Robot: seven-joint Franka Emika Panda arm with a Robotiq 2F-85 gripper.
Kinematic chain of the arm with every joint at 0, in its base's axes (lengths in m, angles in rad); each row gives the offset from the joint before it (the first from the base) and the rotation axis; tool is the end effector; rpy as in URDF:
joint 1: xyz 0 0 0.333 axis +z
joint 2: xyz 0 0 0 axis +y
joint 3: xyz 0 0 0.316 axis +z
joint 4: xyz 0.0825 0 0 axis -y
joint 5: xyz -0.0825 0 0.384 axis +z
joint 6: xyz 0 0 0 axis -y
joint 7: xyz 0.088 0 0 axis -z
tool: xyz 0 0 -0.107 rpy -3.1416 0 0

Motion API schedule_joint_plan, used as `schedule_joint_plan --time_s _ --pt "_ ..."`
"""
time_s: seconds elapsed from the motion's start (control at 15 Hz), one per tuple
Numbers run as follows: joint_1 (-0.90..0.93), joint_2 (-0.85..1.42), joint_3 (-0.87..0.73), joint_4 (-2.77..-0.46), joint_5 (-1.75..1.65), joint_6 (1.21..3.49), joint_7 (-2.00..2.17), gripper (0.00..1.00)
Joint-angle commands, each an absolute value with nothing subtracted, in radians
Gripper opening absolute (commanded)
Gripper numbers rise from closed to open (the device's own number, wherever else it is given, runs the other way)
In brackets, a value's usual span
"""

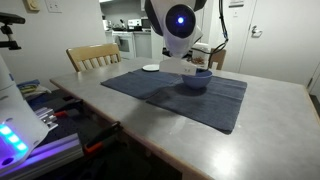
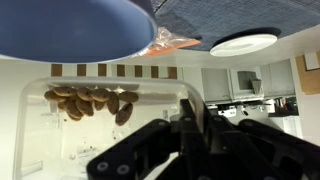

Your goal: Pick the plastic box and pour its contents into the bowl

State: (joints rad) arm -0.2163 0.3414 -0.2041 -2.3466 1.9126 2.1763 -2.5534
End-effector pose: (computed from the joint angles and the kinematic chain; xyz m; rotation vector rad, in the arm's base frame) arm 0.4659 -0.1742 0.1811 -2.3384 -0.5920 -1.4272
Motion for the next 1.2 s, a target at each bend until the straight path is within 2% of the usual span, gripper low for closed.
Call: schedule_joint_plan --time_s 0.0,1.13 --pt "-0.209 0.308 -0.229 -2.392 1.961 2.127 -2.624 0.02" --pt "-0.219 0.255 -0.270 -2.390 1.952 2.043 -2.610 0.02"
